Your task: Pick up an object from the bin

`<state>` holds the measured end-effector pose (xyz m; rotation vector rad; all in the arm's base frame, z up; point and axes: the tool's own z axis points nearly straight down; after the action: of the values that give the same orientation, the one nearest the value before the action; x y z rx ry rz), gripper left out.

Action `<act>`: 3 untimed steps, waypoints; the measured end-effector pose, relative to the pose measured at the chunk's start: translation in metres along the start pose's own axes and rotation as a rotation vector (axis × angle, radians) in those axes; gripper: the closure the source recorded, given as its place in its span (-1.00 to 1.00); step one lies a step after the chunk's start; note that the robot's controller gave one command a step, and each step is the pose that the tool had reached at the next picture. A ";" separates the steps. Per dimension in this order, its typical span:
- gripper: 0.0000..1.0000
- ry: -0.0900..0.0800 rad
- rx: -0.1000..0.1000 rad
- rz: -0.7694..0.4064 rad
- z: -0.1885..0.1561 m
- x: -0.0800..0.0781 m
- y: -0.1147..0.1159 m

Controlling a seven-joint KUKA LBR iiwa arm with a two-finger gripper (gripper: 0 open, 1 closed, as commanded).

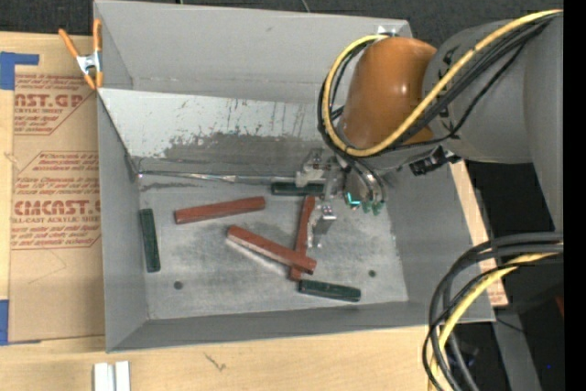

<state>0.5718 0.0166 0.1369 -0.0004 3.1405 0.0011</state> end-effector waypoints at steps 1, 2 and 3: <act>1.00 -0.006 0.008 -0.223 0.041 0.055 0.010; 1.00 -0.006 0.008 -0.223 0.041 0.055 0.010; 1.00 -0.004 0.005 -0.224 0.039 0.051 0.011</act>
Offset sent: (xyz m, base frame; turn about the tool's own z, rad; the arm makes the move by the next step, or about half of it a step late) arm 0.0000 0.0000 0.0000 0.0000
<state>0.5210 0.0274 0.0976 -0.3505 3.1164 -0.0064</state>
